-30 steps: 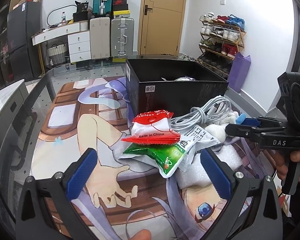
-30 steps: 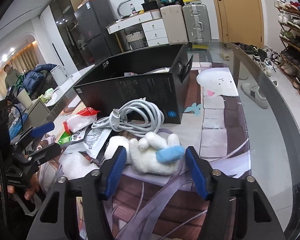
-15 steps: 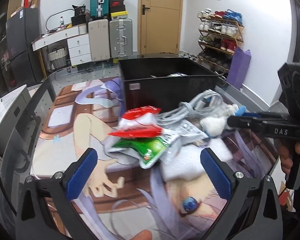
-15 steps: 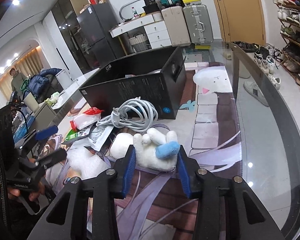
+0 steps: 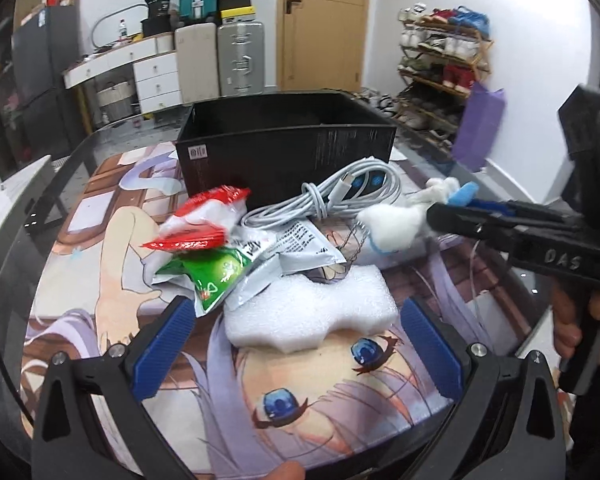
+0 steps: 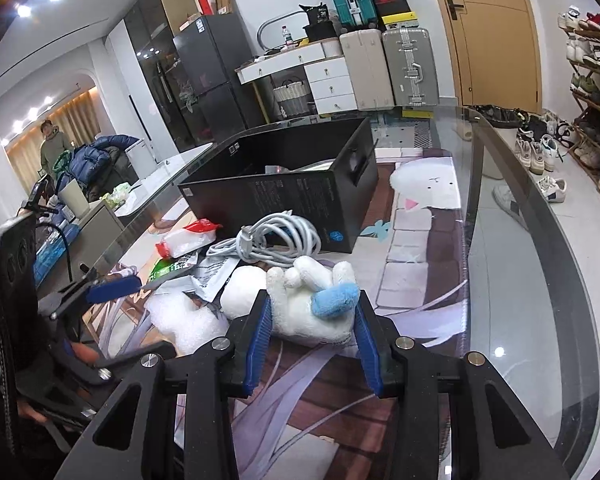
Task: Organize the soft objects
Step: 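Grasp the white plush toy with the right tool while the left tool grasps the foam block, then carry the plush toy and foam block over the black box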
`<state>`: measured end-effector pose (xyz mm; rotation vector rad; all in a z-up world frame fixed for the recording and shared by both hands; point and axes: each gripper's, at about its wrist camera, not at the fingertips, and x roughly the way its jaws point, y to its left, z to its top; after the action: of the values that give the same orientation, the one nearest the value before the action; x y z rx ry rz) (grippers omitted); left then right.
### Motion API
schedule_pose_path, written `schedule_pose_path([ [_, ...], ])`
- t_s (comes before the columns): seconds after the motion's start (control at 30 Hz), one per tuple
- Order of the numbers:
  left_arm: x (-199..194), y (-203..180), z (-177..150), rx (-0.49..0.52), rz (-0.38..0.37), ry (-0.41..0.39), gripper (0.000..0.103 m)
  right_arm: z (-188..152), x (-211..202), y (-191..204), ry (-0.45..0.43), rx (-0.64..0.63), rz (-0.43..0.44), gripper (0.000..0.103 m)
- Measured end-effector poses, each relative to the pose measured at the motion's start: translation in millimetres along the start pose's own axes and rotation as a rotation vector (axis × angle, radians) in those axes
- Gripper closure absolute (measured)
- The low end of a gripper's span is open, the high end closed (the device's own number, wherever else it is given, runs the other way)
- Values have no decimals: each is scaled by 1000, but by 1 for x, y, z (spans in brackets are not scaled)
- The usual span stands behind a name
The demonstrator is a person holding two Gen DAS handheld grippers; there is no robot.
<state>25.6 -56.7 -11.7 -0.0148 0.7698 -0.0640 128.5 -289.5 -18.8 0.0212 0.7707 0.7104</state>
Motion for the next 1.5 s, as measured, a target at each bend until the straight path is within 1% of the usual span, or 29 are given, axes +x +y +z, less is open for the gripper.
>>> schedule_pose_path([
  [0.07, 5, -4, -2, -10, 31, 14, 0, 0, -1, 1, -4, 1, -1, 63],
  [0.13, 9, -6, -3, -23, 44, 31, 0, 0, -1, 1, -6, 0, -3, 63],
  [0.3, 13, -9, -3, -35, 39, 51, 0, -1, -2, 2, -9, 5, -8, 63],
  [0.37, 15, -10, -2, -40, 51, 60, 0, -1, -4, 3, -14, 5, -8, 63],
  [0.43, 16, -11, -2, -44, 45, 74, 0, -1, -5, 4, -15, 4, -10, 63],
  [0.53, 10, -13, -1, -46, 40, 69, 0, -1, -6, 3, -18, 7, -15, 63],
  [0.63, 7, -15, 0, -63, 13, 80, 0, -1, -7, 0, -20, 14, -20, 63],
  [0.7, 8, -18, 1, -68, 13, 91, 0, -1, -7, -2, -18, 15, -22, 63],
  [0.87, 17, -26, 2, -55, 50, 101, 0, 0, -8, -2, -24, 13, -21, 63],
  [0.93, 20, -23, 3, -66, 49, 114, 0, 0, -8, -2, -21, 9, -29, 63],
  [1.17, 24, -19, 11, -114, 48, 112, 0, -1, -8, -3, -19, 12, -34, 63],
  [1.23, 28, -20, 12, -123, 59, 114, 0, 0, -8, -2, -18, 12, -35, 63],
  [1.3, 32, -20, 11, -121, 75, 117, 0, 0, -7, -2, -20, 13, -37, 63],
  [1.4, 34, -21, 5, -106, 78, 135, 0, 0, -8, -3, -22, 16, -37, 63],
  [1.5, 29, -22, 0, -82, 80, 125, 2, 0, -9, -5, -26, 21, -37, 63],
])
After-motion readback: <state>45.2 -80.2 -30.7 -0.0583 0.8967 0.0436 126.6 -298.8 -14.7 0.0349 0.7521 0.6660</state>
